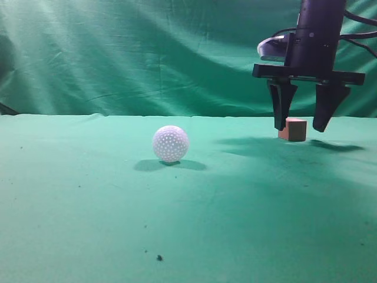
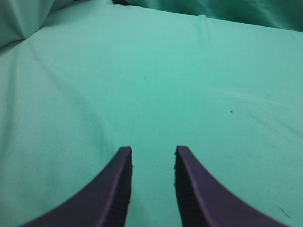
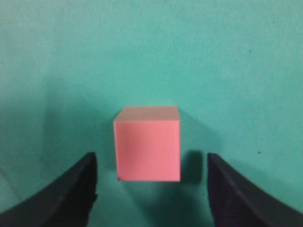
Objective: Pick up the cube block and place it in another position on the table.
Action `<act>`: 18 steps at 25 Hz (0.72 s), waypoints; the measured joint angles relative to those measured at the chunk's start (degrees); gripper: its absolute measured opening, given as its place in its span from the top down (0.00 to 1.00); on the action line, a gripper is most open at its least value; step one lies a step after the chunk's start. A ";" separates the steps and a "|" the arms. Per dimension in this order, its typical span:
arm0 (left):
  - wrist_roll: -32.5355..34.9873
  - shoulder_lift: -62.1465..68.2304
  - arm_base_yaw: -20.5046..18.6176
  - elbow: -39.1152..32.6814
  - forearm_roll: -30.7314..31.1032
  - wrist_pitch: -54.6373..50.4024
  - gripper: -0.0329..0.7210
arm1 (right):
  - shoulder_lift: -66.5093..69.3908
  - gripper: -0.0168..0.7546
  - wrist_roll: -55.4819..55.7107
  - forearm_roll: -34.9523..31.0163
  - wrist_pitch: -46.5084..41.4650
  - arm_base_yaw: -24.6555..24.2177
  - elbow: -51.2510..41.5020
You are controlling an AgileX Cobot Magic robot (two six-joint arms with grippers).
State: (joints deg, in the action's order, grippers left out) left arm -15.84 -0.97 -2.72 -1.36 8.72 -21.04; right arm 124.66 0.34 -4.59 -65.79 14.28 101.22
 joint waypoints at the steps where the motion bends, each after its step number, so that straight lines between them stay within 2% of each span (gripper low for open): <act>1: 0.00 0.00 0.00 0.00 0.00 0.00 0.61 | 0.00 0.31 0.00 0.00 -1.99 0.00 1.31; 2: 0.00 0.00 0.00 0.00 0.00 0.00 0.61 | -0.43 0.31 -0.03 0.00 -3.00 0.00 2.56; 6: 0.00 0.00 0.00 0.00 0.00 0.00 0.61 | -6.51 0.82 -0.03 -1.54 -4.18 0.00 3.74; 9: 0.00 0.00 0.00 0.00 0.00 0.00 0.61 | -14.87 0.98 -0.36 -4.01 -4.54 0.00 1.82; 14: 0.00 0.00 0.00 0.00 0.00 0.00 0.61 | -31.21 0.98 -0.63 -5.32 -5.01 0.00 -9.29; 18: 0.00 0.00 0.00 0.00 0.00 0.00 0.61 | -45.89 0.98 -0.85 -5.55 -2.74 0.00 -24.37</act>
State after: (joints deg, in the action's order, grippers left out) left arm -15.84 -0.97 -2.72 -1.36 8.72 -21.04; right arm 78.78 -0.51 -10.14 -68.52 14.28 76.85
